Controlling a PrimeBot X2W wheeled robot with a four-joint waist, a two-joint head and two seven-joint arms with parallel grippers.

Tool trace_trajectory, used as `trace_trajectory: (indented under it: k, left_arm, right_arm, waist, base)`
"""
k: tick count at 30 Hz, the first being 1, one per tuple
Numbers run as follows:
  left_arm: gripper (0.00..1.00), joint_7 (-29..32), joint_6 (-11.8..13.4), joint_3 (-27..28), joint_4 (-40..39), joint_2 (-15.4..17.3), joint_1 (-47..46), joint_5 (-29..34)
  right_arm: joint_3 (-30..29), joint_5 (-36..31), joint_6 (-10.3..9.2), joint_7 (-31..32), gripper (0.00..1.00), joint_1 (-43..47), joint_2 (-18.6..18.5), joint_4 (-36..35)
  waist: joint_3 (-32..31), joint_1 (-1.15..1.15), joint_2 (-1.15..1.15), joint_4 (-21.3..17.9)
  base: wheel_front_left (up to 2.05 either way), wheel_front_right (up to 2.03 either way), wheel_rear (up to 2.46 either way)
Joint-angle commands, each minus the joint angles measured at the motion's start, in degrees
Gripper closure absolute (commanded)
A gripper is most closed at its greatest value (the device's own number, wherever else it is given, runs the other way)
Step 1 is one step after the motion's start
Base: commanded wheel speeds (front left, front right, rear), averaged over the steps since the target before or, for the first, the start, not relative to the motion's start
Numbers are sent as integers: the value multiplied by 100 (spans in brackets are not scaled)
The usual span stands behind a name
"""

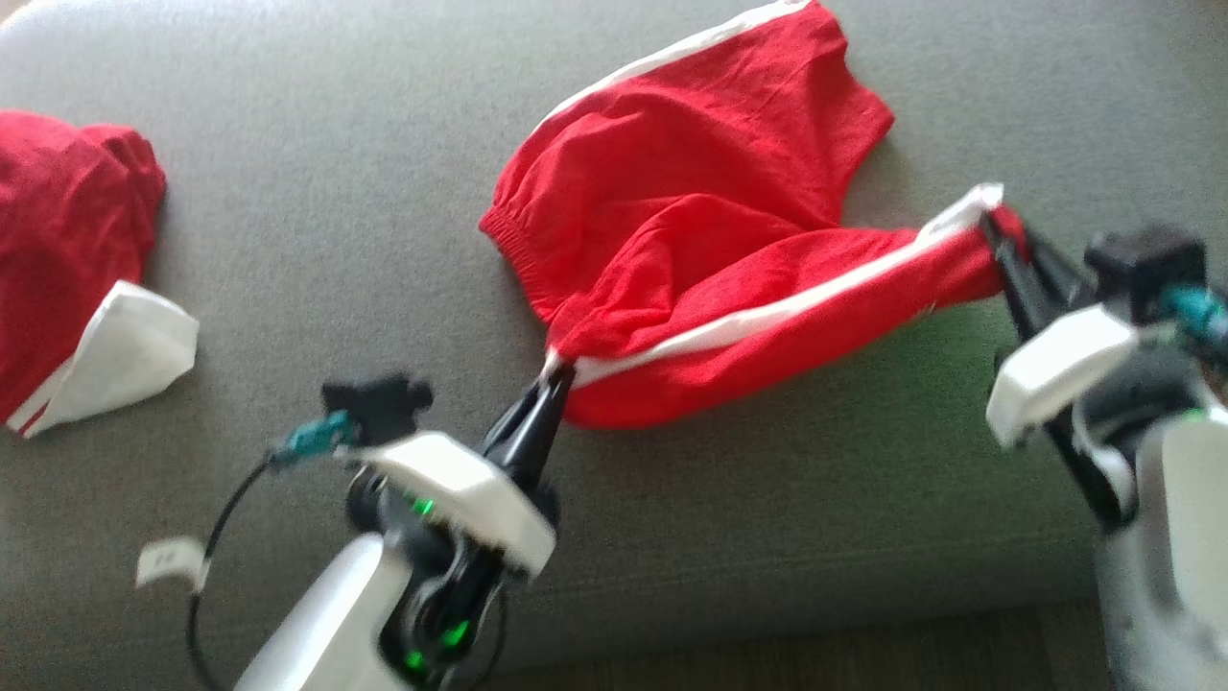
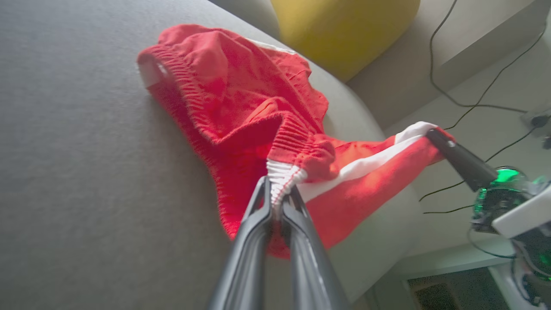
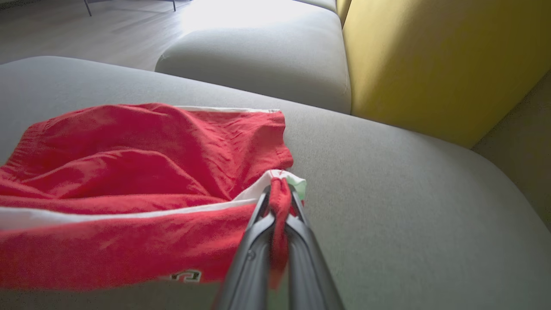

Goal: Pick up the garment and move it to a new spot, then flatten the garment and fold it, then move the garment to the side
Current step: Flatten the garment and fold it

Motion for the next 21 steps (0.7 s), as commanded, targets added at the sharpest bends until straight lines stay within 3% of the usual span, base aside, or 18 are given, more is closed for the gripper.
trace_trajectory:
  k: [1,8,15,21]
  left_arm:
    - [100,-26,-70,261,-83,-107,-447,-97]
    - [100,-509,-251,555,1000,-699,-1512,-437]
    - [100,-1261,-218,730,1996,-824,-2427,-551]
    - [100,-1437,-401,553,2505,-839,-2959,-924]
  right_arm:
    - [88,-44,-2,-91,100,-360,-73,-50]
    - [11,-183,-2,-673,100,-1711,-185,1271]
    - [-58,-383,-2,-1481,100,-3044,-236,2613]
    - [32,-572,-2,-1990,100,-3954,-278,3566]
  waist:
    - [124,1,0,90]
    - [595,1,0,334]
    - [1037,1,0,487]
    - [1349,1,0,618]
  base:
    - [0,0,0]
    - [0,0,0]
    - [0,0,0]
    - [0,0,0]
